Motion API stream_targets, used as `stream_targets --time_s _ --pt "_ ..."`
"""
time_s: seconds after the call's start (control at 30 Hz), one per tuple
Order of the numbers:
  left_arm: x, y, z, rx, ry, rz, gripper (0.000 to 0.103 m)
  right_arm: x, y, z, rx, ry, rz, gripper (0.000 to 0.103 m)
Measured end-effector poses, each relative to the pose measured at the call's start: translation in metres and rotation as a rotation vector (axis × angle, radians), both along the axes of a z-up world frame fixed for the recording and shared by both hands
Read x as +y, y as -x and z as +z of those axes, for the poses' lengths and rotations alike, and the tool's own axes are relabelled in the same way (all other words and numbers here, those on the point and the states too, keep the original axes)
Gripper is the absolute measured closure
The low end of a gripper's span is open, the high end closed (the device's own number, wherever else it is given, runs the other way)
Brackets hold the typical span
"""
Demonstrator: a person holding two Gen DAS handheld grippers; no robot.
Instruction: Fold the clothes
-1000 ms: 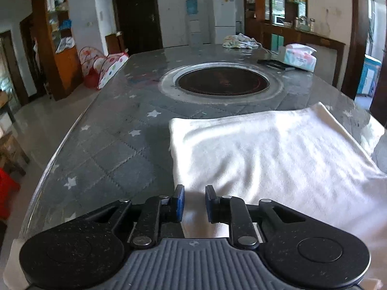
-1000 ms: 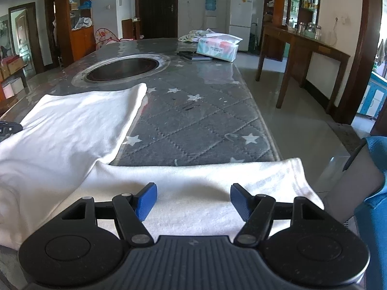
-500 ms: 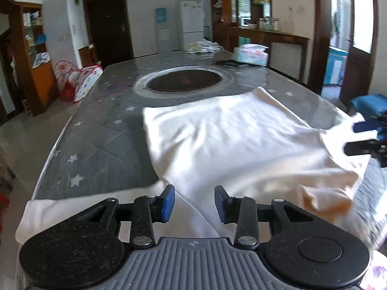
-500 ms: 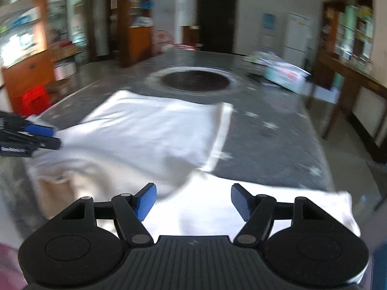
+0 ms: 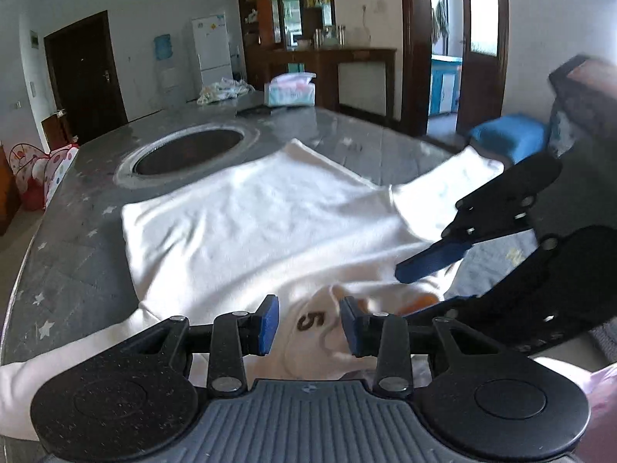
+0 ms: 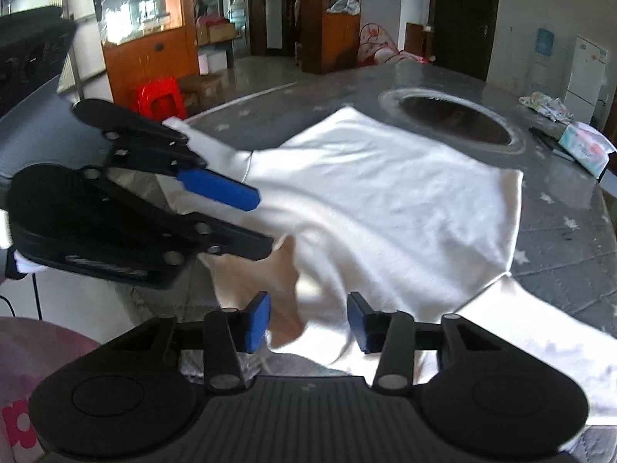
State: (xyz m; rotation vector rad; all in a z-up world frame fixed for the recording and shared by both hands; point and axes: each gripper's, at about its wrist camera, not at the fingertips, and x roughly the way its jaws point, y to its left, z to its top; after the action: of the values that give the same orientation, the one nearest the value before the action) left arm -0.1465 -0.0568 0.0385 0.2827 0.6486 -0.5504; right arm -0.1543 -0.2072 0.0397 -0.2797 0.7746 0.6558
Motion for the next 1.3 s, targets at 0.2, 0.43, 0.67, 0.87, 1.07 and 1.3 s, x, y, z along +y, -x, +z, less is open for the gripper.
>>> stream_targets --time_s 0.2,0.43,0.67,0.87,1.07,1.3 --pt "0.005 0.006 -0.006 0.0 0.001 -0.015 0.096 0.002 0.003 0.001 -0.026 0.023 -0.015 0.063" --pt "0.022 0.021 0.011 -0.006 0.091 -0.031 0.097 0.01 0.005 0.001 -0.059 0.034 0.0 0.063" --pt "0.023 0.021 0.002 0.024 0.081 -0.045 0.096 0.014 0.007 0.001 -0.079 0.08 0.028 0.09" --pt "0.024 0.021 -0.006 0.051 0.05 -0.086 0.092 0.009 0.016 -0.002 -0.033 0.127 0.091 0.092" --pt "0.035 0.023 0.02 -0.018 0.113 -0.111 0.089 0.005 0.024 0.011 -0.041 0.112 0.114 0.085" --pt "0.026 0.0 0.018 0.008 0.144 -0.072 0.089 0.02 0.011 0.0 -0.076 0.084 0.061 0.084"
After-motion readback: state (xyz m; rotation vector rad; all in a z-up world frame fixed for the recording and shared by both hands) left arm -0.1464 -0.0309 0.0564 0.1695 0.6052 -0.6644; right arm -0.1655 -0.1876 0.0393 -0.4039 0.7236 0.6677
